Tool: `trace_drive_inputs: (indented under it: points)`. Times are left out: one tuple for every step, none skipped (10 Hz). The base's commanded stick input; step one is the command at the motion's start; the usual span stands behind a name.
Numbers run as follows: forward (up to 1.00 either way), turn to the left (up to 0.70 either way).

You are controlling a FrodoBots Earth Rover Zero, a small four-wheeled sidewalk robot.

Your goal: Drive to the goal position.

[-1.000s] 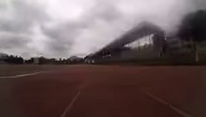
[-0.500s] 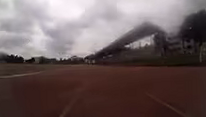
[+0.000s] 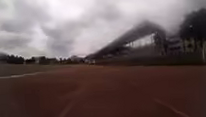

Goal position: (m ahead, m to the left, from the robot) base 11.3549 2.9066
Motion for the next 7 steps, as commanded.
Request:
trace_drive_inputs:
  points:
    - [0.67, 0.00]
    - [0.67, 0.00]
    - [0.67, 0.00]
    - [0.67, 0.00]
    - [0.67, 0.00]
    - [0.67, 0.00]
    - [0.67, 0.00]
